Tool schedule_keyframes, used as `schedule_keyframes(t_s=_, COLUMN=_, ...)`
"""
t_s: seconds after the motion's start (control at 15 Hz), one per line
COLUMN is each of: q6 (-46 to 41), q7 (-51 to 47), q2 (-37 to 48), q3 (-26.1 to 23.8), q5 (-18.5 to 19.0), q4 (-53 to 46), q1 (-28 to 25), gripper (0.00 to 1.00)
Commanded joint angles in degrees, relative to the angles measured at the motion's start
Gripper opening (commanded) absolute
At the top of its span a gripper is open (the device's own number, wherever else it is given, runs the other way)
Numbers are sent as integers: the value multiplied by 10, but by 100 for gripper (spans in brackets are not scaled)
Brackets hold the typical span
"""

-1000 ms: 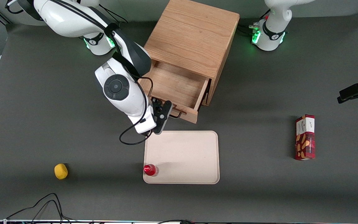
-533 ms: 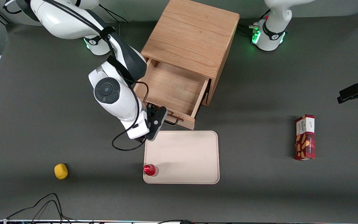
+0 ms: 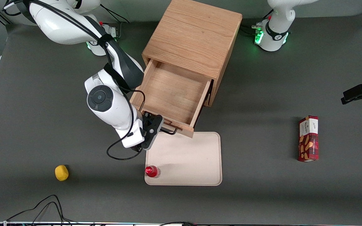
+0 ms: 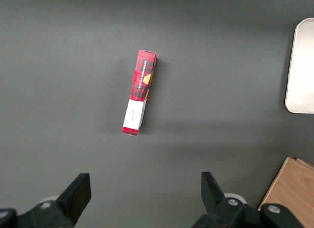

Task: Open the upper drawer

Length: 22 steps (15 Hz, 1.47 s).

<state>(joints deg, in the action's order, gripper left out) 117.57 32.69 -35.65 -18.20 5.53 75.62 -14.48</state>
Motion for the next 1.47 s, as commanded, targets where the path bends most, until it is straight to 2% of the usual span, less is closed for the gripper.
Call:
schedule_keyframes(t_s=0.0, q6=9, q7=11, q2=-16, q3=0, q5=9, q4=-21, q1=0, gripper=100)
schedule_keyframes(t_s=0.47, q6=9, q7=8, q2=-9, q3=1, q5=8, q4=-32, q1=5, gripper=100)
schedule_keyframes(t_s=1.07, q6=5, q7=1, q2=91, q3=9, q5=3, q4=-24, q1=18, gripper=100)
schedule_keyframes(t_s=1.13, q6=-2, q7=1, q2=110, q3=12, q5=-16, q4=-14, q1=30, gripper=100)
schedule_keyframes(t_s=1.27, q6=-22, q7=-13, q2=172, q3=36, q5=-95, q4=33, q1=58, gripper=100)
schedule_keyframes(t_s=1.4, q6=-41, q7=-18, q2=233, q3=63, q5=-111, q4=79, q1=82, gripper=100)
